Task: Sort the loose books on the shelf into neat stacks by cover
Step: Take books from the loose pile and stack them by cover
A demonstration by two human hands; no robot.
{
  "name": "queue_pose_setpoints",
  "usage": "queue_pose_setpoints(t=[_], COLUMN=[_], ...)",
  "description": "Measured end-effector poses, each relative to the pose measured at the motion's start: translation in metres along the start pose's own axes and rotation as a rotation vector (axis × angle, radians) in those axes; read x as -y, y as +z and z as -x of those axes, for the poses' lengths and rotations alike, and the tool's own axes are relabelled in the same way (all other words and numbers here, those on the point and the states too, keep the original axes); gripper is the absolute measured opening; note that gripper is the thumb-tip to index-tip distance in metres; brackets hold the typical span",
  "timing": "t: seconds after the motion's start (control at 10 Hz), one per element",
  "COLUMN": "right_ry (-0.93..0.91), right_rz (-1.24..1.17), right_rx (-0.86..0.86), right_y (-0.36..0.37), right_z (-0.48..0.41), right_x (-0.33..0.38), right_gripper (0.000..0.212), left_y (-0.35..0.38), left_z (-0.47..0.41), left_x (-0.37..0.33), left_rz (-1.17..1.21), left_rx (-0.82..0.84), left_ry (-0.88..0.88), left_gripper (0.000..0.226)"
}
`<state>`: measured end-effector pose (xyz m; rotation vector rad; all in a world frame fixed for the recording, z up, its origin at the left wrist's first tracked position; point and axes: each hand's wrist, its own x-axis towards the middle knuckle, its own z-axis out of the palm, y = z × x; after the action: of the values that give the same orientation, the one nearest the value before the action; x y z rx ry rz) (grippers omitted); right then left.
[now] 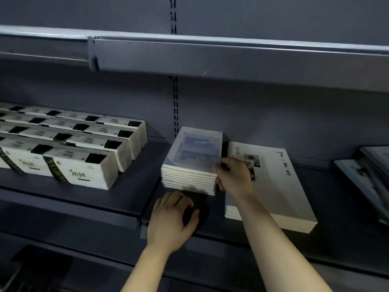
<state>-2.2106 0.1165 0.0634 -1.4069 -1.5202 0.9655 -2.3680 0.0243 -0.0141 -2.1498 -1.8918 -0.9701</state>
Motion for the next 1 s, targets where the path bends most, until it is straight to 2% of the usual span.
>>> queue_pose_setpoints(t=[0.6, 1.0], right_ry=[0.002, 0.012], right_rz=[-0.092, -0.006], right_rx=[-0.004, 0.016], right_y=[0.001, 0.0002], right_z=[0.0038, 0.0001], right_x=[0.0025, 0.001], right_gripper=[0.009, 0.015], left_y=[-0.0005, -0.0003], left_z=[-0.0003, -0.0004], left_x=[-0.002, -0.0019], left_rz=[-0.024, -0.025], left_rx=[0.021, 0.027], left_ry=[-0.015, -0.026], left_gripper=[0.026, 0.026])
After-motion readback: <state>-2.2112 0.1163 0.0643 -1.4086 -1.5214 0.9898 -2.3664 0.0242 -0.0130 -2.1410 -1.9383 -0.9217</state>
